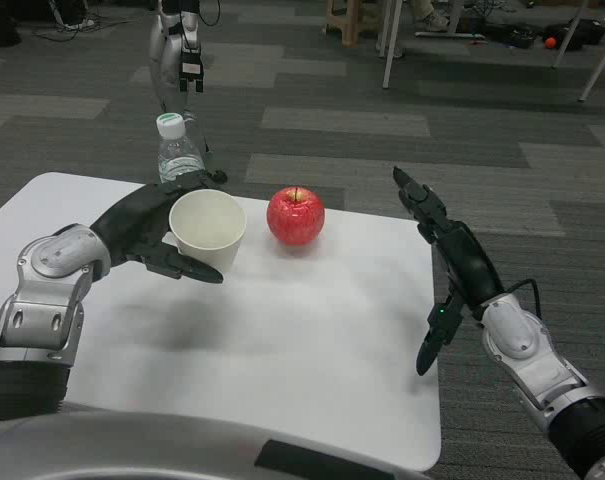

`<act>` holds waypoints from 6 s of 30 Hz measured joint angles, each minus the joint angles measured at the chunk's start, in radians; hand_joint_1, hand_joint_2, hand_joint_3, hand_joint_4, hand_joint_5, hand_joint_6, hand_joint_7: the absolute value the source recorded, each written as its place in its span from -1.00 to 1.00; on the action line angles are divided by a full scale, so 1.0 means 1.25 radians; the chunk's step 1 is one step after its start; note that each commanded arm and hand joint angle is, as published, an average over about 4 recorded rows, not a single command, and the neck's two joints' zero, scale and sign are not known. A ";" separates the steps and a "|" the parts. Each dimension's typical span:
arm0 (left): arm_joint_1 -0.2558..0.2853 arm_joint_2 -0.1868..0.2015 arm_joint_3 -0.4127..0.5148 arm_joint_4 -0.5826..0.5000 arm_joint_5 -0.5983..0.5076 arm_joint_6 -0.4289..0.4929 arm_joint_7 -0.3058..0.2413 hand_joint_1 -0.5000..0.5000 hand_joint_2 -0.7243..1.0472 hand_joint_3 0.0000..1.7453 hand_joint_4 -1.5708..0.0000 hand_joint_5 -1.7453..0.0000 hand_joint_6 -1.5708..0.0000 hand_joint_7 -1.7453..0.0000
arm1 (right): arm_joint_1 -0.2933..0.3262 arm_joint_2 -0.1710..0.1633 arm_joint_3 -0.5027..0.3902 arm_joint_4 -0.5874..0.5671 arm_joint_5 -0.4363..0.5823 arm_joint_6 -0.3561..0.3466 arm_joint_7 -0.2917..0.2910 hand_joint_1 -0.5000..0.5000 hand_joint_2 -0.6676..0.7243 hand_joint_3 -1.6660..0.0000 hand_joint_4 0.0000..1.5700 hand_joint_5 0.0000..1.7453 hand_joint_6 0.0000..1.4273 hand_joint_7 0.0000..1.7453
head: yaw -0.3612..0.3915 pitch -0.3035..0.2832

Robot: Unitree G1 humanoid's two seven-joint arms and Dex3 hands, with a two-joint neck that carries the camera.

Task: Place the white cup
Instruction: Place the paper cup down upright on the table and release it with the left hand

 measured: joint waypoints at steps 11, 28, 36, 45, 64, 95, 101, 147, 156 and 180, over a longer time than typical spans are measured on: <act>-0.022 -0.073 -0.024 -0.004 0.028 0.000 -0.003 -0.42 1.00 -0.90 0.14 -0.88 -0.80 -0.82 | 0.007 -0.003 -0.021 -0.007 0.006 0.000 0.000 -0.98 1.00 1.00 -1.00 -1.00 -1.00 -1.00 | 0.013 0.021; 0.051 -0.067 -0.024 0.108 -0.027 -0.253 0.004 -0.23 1.00 -0.90 0.48 -0.88 -0.73 -0.84 | 0.015 -0.002 -0.027 -0.007 0.006 -0.001 0.000 -1.00 1.00 1.00 -1.00 -1.00 -1.00 -1.00 | 0.028 -0.004; 0.097 -0.065 0.014 0.249 -0.053 -0.434 0.010 -0.12 1.00 -0.90 0.69 -0.88 -0.70 -0.84 | 0.016 -0.002 -0.026 -0.005 0.006 -0.001 0.000 -1.00 1.00 1.00 -1.00 -1.00 -1.00 -1.00 | 0.043 -0.012; 0.092 -0.079 0.042 0.416 -0.110 -0.598 0.019 -0.11 1.00 -0.90 0.80 -0.88 -0.67 -0.84 | 0.016 -0.002 -0.026 -0.004 0.006 -0.001 0.000 -0.98 1.00 1.00 -1.00 -1.00 -1.00 -1.00 | 0.056 -0.022; 0.058 -0.088 0.027 0.547 -0.198 -0.625 0.027 -0.52 1.00 -0.80 1.00 -0.53 1.00 -0.12 | 0.016 -0.002 -0.026 -0.004 0.006 -0.001 0.000 -1.00 1.00 1.00 -1.00 -1.00 -1.00 -1.00 | 0.060 -0.043; 0.053 -0.085 0.014 0.570 -0.221 -0.631 0.030 -1.00 1.00 -0.90 1.00 -0.65 1.00 0.12 | 0.016 -0.002 -0.026 -0.004 0.006 -0.001 0.000 -1.00 1.00 1.00 -1.00 -1.00 -1.00 -1.00 | 0.072 -0.051; 0.056 -0.085 0.016 0.571 -0.215 -0.632 0.030 -1.00 1.00 -0.90 1.00 -0.65 1.00 0.12 | 0.016 -0.002 -0.026 -0.004 0.006 -0.001 -0.001 -1.00 1.00 1.00 -1.00 -1.00 -1.00 -1.00 | 0.077 -0.054; 0.059 -0.080 0.048 0.629 -0.173 -0.715 0.029 -1.00 1.00 -0.90 1.00 -0.76 0.98 -0.62 | 0.016 -0.002 -0.026 -0.004 0.006 -0.001 -0.004 -0.98 1.00 1.00 -1.00 -1.00 -1.00 -1.00 | 0.120 -0.067; 0.059 -0.080 0.048 0.629 -0.173 -0.715 0.029 -0.74 0.80 -0.90 1.00 -0.76 0.65 -0.78 | 0.016 -0.002 -0.026 -0.004 0.006 -0.001 -0.004 -0.98 1.00 1.00 -1.00 -1.00 -1.00 -1.00 | 0.124 -0.065; 0.080 -0.070 -0.035 0.554 -0.265 -0.681 0.026 -0.51 0.40 -0.90 1.00 -0.88 0.16 -0.92 | 0.016 -0.001 -0.026 -0.003 0.006 -0.001 -0.004 -0.98 1.00 1.00 -1.00 -1.00 -1.00 -1.00 | 0.143 -0.067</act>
